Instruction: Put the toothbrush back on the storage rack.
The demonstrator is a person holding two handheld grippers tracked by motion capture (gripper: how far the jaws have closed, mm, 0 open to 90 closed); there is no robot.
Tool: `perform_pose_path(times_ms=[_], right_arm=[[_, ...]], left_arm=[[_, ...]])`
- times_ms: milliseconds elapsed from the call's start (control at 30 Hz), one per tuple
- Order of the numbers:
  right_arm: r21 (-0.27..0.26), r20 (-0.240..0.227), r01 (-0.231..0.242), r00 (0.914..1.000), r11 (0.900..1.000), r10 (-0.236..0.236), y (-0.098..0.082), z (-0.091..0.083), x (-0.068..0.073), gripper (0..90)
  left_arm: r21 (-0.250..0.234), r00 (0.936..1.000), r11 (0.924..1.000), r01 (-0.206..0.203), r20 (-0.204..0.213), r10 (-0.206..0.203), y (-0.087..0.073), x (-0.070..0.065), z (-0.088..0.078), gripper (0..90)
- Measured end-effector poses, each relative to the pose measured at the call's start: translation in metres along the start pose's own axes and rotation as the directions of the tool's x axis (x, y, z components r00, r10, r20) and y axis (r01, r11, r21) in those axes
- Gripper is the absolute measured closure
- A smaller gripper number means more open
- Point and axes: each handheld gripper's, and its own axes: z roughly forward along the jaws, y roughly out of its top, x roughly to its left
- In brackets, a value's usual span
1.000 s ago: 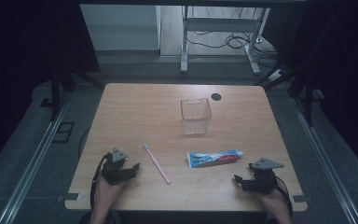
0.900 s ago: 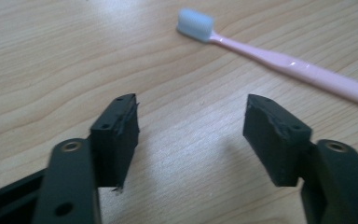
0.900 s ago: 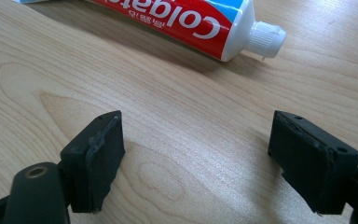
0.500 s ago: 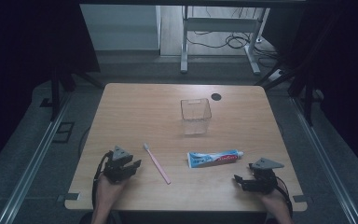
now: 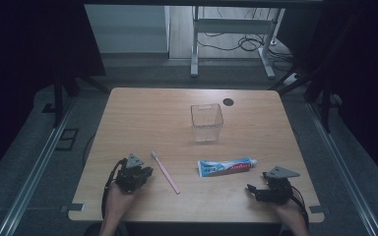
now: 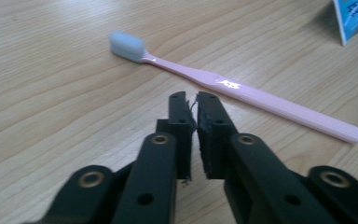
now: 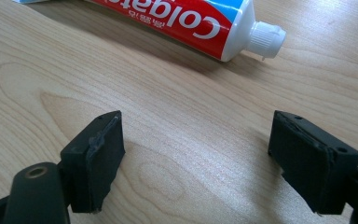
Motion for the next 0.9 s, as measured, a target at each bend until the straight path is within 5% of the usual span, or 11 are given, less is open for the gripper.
perform_pose_path(times_ms=[533, 900], right_arm=[[0.0, 0.0, 0.0, 1.0, 1.0, 0.0, 0.0, 0.0, 0.0, 18.1], [0.002, 0.0, -0.003, 1.0, 1.0, 0.003, 0.0, 0.0, 0.0, 18.1]], left_arm=[[0.021, 0.9962, 0.998, -0.06, 0.064, 0.058, 0.016, -0.02, 0.012, 89.5], [0.05, 0.9867, 0.992, -0.116, 0.12, 0.11, 0.031, -0.046, 0.037, 89.5]])
